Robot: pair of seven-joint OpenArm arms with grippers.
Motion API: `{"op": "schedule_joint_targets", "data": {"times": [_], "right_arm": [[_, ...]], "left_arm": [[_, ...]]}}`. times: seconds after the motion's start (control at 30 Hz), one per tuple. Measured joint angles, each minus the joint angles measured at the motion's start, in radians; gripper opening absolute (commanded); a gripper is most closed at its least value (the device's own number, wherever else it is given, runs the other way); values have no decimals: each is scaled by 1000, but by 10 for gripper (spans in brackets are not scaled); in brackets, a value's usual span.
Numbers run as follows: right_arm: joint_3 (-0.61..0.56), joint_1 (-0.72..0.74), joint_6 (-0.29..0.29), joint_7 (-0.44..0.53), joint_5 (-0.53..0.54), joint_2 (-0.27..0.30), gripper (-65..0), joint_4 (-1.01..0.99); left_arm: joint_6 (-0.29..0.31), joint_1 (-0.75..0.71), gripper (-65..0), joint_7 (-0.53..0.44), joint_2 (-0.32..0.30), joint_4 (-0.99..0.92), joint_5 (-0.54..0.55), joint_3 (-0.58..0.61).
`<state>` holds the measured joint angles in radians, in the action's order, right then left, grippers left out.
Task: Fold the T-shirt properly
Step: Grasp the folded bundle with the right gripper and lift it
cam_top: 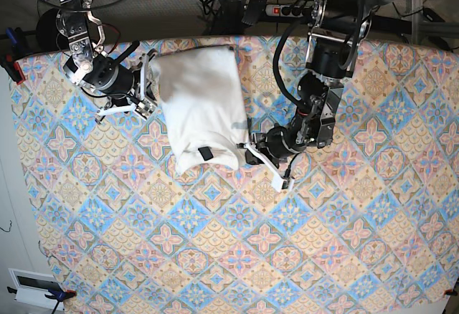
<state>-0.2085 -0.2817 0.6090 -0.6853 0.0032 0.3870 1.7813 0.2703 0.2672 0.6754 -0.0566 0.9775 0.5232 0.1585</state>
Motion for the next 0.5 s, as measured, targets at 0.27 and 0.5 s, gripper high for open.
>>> {"op": "schedule_joint_targets", "data": {"times": [0.27,0.5], "right_arm": [[-186,7,6,-93,-4,-21,-620,108],[-362,128,7,-142,-1,-167,-620,88]], "left_arm": [[-6,-269,-650,8,-126,312,-8,-206],[-1,-454,-650,5,-155,475,-1,-322]]}}
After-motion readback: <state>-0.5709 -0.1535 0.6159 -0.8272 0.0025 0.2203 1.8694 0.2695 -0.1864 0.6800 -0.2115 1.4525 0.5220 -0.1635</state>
